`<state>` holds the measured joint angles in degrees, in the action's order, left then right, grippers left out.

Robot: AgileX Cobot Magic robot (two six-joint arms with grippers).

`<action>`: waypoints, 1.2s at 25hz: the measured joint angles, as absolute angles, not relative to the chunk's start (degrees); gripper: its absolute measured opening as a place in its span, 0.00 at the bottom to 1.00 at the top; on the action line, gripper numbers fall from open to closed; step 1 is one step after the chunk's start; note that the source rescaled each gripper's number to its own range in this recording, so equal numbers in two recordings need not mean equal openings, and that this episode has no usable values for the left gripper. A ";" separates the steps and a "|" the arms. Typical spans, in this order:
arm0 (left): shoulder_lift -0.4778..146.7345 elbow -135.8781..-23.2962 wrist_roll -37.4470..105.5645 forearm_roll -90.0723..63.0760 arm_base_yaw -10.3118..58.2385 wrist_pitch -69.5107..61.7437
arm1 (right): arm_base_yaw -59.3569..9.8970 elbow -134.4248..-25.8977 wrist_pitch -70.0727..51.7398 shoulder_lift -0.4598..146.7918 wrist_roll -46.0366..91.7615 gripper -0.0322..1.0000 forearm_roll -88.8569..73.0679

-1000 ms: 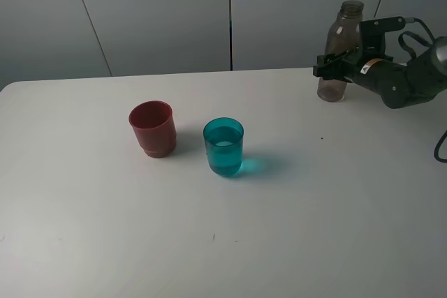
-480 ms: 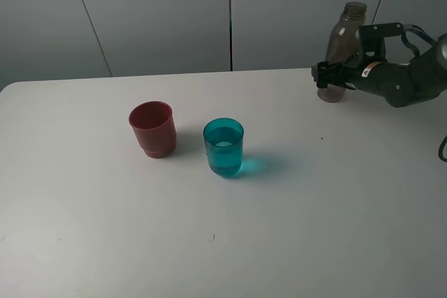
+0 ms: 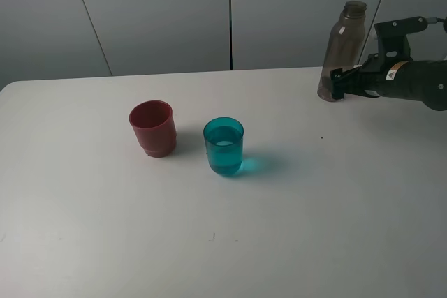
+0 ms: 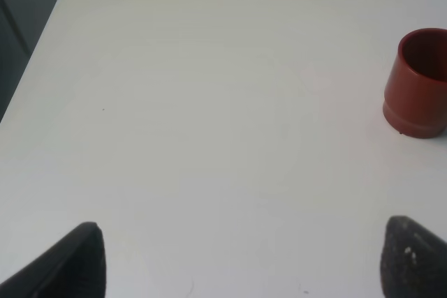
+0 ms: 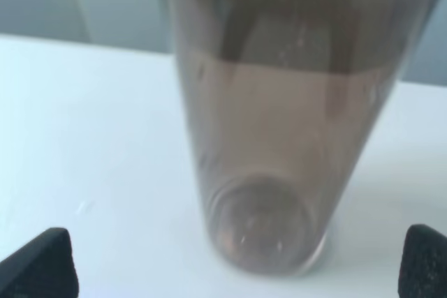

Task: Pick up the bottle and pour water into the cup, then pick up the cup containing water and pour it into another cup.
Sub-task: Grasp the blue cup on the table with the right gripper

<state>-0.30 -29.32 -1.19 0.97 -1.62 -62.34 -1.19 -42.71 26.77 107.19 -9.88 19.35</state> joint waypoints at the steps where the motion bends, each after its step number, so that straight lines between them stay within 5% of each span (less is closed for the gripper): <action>1: -0.30 -29.32 -1.19 0.97 -1.62 -62.34 | -1.19 -41.28 26.68 105.36 -10.17 0.99 20.88; 10: -0.30 -29.32 -1.19 0.97 -1.62 -62.34 | -2.75 -27.59 28.48 94.39 -16.40 0.99 39.13; 17: -0.30 -29.32 -1.19 0.97 -1.62 -62.34 | -2.85 -22.79 41.05 94.48 -20.99 0.99 58.53; 30: -0.30 -29.32 -1.19 0.97 -1.62 -62.34 | -7.53 -22.89 47.84 108.43 -13.72 0.99 60.44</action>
